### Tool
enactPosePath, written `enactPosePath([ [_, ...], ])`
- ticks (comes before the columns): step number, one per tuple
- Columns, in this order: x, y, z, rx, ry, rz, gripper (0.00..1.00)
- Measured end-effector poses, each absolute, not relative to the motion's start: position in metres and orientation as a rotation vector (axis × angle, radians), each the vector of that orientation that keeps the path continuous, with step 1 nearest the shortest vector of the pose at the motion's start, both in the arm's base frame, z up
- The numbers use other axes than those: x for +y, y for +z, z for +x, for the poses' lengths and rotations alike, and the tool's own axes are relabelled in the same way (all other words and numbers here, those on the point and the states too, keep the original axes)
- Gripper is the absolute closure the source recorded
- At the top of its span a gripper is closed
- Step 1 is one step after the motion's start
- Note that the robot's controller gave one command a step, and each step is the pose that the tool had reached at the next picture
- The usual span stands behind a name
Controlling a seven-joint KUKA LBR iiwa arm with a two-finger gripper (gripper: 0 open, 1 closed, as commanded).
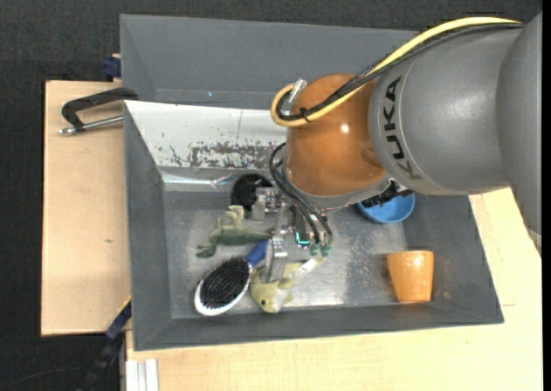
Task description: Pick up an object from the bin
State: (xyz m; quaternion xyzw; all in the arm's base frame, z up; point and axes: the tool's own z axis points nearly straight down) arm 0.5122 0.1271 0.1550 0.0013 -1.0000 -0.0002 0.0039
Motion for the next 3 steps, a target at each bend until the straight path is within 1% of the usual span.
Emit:
enactPosePath([
  [1, 0.159, 0.075, 0.512, -3.127, -0.004, 0.436, 0.00],
  [2, 0.159, 0.075, 0.512, -3.129, -0.006, 0.436, 1.00],
  [3, 0.131, 0.270, 0.521, -3.095, -0.001, 0.619, 1.00],
])
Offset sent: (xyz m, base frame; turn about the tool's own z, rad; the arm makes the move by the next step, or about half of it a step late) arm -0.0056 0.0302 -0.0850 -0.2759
